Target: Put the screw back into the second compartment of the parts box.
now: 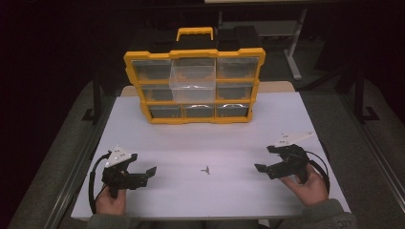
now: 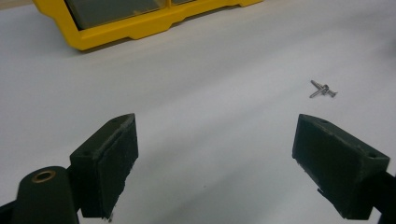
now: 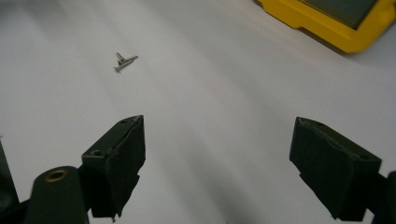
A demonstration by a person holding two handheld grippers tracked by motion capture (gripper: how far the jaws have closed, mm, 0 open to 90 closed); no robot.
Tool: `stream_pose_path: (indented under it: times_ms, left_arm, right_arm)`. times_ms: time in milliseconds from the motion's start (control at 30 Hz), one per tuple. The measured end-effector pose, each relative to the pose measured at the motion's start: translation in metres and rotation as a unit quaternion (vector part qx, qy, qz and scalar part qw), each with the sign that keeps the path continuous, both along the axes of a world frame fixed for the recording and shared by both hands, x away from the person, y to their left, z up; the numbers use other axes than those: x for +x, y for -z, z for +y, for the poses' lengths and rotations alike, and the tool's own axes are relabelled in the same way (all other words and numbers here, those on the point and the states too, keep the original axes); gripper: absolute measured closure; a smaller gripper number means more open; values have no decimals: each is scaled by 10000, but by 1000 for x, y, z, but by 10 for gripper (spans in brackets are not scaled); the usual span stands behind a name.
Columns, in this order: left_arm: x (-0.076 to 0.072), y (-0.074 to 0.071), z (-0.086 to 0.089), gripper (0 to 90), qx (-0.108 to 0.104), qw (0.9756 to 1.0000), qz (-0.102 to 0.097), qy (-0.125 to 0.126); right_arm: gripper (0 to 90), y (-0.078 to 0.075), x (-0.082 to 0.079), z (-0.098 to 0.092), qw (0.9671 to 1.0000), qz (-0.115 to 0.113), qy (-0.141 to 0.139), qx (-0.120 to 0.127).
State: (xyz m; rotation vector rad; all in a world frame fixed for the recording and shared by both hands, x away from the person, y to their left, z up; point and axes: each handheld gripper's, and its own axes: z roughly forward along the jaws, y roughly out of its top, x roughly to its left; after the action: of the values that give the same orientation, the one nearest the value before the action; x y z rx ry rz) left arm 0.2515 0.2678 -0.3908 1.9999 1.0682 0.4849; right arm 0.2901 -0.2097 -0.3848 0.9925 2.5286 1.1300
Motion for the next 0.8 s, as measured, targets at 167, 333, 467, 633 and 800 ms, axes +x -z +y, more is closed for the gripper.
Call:
stream_pose_path:
  times_ms: [167,333,467,633,800]
  left_arm:
    - [1,2,-1,139,-59,10000,12,-33]
    - [0,1,0,139,-56,10000,-9,-35]
    - [0,1,0,139,-62,10000,-16,-41]
    - [0,1,-1,139,-63,10000,-14,-32]
    - [1,1,0,139,-65,10000,-9,-18]
  right_arm:
    - [211,-5,11,20,9996,81,-252,-96]
    - [242,-9,20,41,9985,132,-495,-202]
    - [266,-10,25,55,9970,232,-682,-268]
    - [295,-7,31,73,9951,340,-871,-332]
    - [343,-3,36,90,9925,383,-1074,-443]
